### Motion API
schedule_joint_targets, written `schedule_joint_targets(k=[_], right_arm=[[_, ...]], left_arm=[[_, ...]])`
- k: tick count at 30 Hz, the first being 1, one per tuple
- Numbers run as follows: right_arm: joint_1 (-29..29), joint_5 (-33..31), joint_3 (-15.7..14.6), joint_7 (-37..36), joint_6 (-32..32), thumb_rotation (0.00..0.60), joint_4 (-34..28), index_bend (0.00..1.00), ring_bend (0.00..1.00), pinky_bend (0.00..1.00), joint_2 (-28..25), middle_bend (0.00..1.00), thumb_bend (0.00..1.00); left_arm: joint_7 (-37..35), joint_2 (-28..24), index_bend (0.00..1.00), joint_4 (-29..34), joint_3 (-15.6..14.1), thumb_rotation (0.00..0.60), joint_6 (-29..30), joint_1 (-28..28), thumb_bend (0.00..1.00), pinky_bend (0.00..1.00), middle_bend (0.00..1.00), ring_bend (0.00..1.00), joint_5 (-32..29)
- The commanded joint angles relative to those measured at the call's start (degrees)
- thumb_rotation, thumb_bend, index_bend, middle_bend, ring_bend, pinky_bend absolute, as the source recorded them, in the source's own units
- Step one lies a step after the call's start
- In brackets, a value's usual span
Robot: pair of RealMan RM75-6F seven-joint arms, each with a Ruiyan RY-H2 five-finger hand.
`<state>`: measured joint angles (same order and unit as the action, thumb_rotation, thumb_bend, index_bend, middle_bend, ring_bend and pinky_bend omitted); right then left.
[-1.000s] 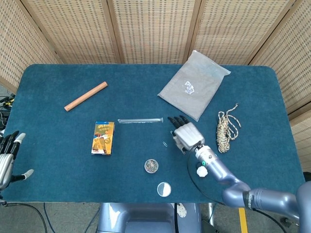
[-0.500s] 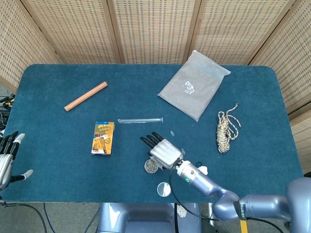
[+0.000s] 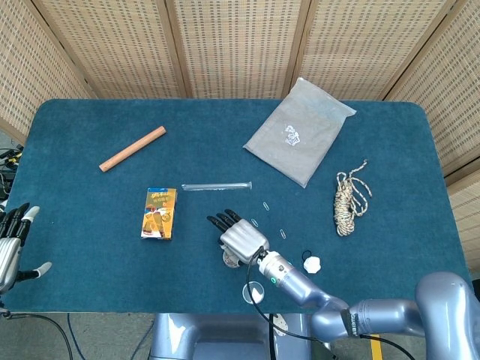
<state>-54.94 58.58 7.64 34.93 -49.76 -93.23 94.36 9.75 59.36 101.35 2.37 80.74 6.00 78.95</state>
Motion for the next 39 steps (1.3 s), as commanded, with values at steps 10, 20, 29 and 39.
schedule_joint_targets(k=[10,20,29,39], right_arm=[[-1.2,-3.9,-0.6,2.8,-0.9,0.6,0.5,0.67,0.0,0.0,2.1,0.0,0.42],[-1.7,-5.2,-1.1,2.9,-0.8,0.6,-0.4,0.62,0.0,0.0,1.6,0.0,0.3],[-1.9,-5.8,-1.3,3.0,-1.6,0.6,-1.0,0.6,0.0,0.0,1.1,0.0,0.3],[1.6,-0.9,0.2,-1.4,-6.6,0.6,-7.8,0.59,0.0,0.0,-9.4,0.0,0.3]], left_arm=[[-0.1,0.0,0.0,-0.1,-0.1,0.6,0.0,0.0,0.0,0.0,0.0,0.0,0.2],[-0.2,-0.1,0.0,0.0,-0.2,0.6,0.0,0.0,0.0,0.0,0.0,0.0,0.3],[-0.2,-0.1,0.0,0.0,-0.2,0.6,0.1,-0.1,0.0,0.0,0.0,0.0,0.4],[-0.4,-0.1,0.0,-0.1,-0.2,0.6,0.2,-0.1,0.0,0.0,0.0,0.0,0.4]])
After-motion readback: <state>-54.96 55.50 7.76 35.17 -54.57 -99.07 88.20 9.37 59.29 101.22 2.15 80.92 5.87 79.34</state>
